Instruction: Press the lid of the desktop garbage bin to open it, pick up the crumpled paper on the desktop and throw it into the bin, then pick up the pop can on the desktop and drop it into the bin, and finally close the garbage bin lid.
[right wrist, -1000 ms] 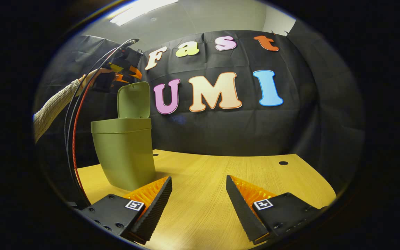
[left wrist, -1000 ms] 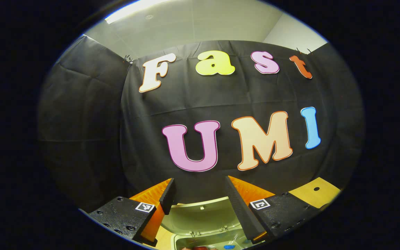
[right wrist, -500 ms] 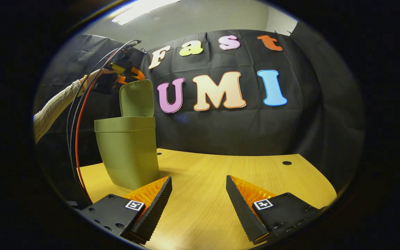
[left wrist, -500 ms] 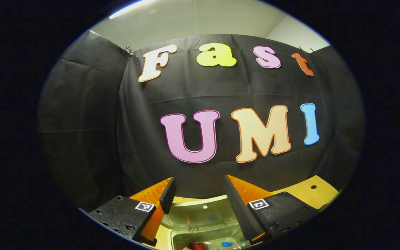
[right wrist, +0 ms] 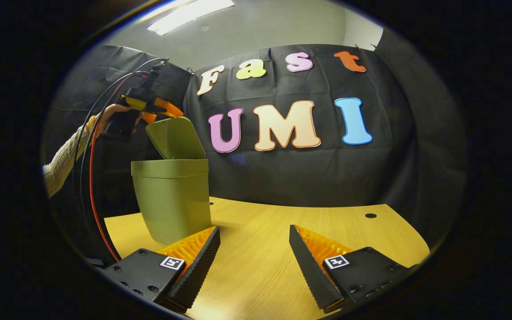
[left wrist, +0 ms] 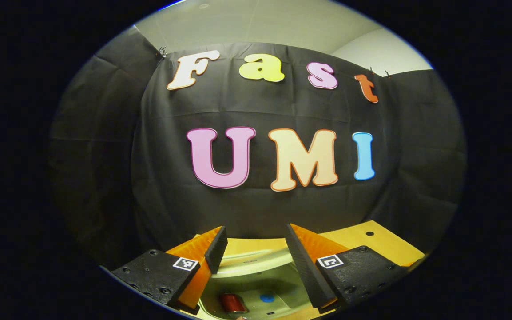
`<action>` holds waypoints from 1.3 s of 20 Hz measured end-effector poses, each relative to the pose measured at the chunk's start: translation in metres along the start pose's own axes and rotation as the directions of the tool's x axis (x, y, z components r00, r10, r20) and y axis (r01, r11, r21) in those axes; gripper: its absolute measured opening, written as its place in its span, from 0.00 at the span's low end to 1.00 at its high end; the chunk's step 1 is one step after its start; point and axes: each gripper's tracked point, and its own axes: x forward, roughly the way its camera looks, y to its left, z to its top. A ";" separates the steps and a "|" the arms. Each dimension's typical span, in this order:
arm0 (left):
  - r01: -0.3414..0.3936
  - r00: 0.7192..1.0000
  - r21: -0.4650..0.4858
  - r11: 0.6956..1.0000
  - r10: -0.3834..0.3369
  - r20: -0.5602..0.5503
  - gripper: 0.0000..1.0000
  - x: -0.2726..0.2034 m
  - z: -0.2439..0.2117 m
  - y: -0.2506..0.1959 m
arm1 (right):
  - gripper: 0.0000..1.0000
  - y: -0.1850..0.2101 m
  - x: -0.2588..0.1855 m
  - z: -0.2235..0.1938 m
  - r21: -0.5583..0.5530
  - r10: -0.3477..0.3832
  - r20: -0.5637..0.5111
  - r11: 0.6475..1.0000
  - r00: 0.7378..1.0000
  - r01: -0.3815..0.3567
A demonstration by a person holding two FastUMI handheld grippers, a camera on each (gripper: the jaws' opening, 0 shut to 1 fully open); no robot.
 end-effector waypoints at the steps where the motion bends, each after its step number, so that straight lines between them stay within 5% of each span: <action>1: -0.001 1.000 0.001 1.000 0.001 0.000 0.83 -0.003 -0.007 0.000 | 0.98 0.000 0.000 0.001 0.002 0.000 0.000 1.000 1.000 0.000; 13: -0.018 1.000 -0.010 1.000 0.018 -0.008 0.87 -0.027 -0.095 -0.005 | 0.98 0.002 0.004 -0.006 0.001 0.006 -0.020 1.000 1.000 -0.006; 26: -0.166 0.977 0.040 0.985 0.159 0.143 0.87 -0.030 -0.104 0.001 | 0.98 0.003 0.004 -0.005 0.023 0.012 -0.017 1.000 1.000 -0.012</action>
